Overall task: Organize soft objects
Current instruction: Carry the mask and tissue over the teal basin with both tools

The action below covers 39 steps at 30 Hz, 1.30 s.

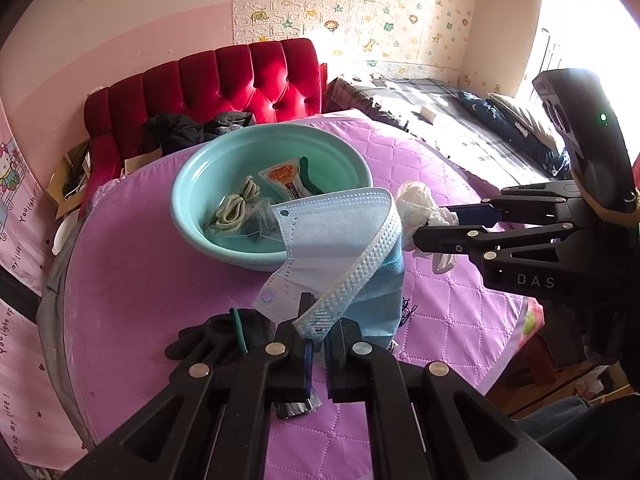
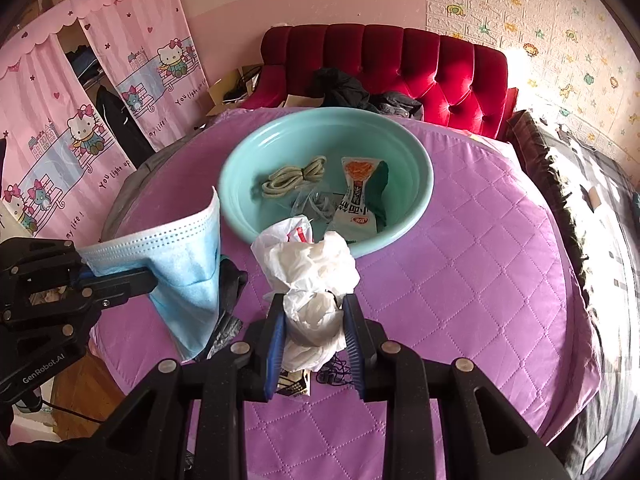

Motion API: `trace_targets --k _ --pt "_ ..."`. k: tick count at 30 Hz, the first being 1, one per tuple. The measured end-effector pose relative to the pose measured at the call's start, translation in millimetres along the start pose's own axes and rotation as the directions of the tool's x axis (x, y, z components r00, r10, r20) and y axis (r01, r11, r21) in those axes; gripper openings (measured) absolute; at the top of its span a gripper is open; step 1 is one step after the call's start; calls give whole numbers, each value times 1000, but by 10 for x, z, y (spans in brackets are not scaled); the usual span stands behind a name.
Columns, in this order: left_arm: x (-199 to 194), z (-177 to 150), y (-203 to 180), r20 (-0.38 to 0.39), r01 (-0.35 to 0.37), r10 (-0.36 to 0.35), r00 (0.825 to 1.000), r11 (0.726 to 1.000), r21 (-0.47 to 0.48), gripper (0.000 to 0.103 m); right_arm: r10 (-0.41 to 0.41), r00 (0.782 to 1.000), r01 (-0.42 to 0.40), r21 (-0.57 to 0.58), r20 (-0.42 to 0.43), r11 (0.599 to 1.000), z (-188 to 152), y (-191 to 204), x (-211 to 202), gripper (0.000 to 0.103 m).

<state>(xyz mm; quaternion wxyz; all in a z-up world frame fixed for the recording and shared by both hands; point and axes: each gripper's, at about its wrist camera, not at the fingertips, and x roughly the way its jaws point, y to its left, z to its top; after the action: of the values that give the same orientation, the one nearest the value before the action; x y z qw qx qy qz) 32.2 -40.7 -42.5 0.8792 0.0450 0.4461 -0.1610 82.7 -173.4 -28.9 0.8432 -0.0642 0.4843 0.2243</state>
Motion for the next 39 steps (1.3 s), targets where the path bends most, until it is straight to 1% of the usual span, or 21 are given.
trace_targets --k 5,10,15,23,29,39 --pt "65 157 77 2 -1 1 1000 1000 19 4 -1 1000 1 12 6 1000 188 -69 65 29" --pt "156 302 179 6 9 -9 1000 1000 18 4 -3 1000 3 16 5 1000 365 -129 160 29" --pt "272 470 312 11 -2 2 1000 1000 22 4 -7 1000 7 25 9 1000 559 -187 277 29" --pt "515 716 542 7 1 -1 1000 1000 6 4 -19 1000 18 38 15 999 896 -273 534 29" --pt "700 888 710 9 -12 12 1000 1000 3 4 -26 1000 25 54 12 998 1126 -335 749 29" --pt "1044 1111 932 2 -36 36 999 999 -13 4 -25 1000 26 107 -11 994 1356 -445 1173 29"
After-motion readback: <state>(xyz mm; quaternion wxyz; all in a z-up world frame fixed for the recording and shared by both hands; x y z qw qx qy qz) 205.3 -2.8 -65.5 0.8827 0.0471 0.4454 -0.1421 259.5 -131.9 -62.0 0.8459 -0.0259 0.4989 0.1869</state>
